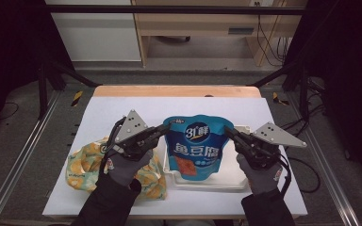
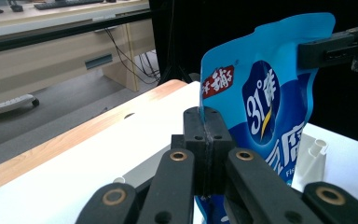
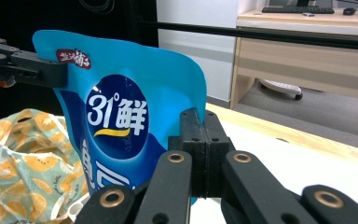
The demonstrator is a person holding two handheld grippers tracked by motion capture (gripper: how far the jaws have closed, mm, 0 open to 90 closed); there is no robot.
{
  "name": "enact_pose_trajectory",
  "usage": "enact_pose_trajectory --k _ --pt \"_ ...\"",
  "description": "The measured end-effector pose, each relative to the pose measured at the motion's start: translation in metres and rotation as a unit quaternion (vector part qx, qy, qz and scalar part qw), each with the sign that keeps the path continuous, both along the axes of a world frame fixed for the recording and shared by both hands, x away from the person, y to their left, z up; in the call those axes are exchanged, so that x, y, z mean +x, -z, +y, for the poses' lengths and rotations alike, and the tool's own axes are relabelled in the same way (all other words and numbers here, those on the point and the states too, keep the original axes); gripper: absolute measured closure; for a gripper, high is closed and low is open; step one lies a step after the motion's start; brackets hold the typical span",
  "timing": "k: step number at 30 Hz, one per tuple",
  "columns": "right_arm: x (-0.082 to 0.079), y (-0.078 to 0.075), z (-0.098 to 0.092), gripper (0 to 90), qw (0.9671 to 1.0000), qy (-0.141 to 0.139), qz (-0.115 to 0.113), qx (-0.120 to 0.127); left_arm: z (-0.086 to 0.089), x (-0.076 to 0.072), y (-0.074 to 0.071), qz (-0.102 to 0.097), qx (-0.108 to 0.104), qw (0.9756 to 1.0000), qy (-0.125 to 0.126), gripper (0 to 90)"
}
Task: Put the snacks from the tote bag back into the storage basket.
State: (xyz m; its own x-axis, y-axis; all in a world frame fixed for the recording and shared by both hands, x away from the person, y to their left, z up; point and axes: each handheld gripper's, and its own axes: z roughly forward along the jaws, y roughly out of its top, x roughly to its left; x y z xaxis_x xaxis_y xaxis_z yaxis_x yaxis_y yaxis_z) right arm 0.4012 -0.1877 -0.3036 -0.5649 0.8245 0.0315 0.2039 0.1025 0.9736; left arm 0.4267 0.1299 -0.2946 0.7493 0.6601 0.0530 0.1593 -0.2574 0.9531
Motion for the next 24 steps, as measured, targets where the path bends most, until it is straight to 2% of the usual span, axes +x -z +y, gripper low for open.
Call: enact_pose_trajectory --k 15,24 --pt "0.003 0.013 0.009 90.0 0.9999 -0.003 0.013 -0.01 0.006 0.002 0.017 0.016 0.011 0.9998 -0.01 90.0" --pt "0.004 0.019 0.011 90.0 0.9996 -0.006 0.023 -0.013 0.009 0.001 0.024 0.021 0.005 0.9997 -0.011 90.0"
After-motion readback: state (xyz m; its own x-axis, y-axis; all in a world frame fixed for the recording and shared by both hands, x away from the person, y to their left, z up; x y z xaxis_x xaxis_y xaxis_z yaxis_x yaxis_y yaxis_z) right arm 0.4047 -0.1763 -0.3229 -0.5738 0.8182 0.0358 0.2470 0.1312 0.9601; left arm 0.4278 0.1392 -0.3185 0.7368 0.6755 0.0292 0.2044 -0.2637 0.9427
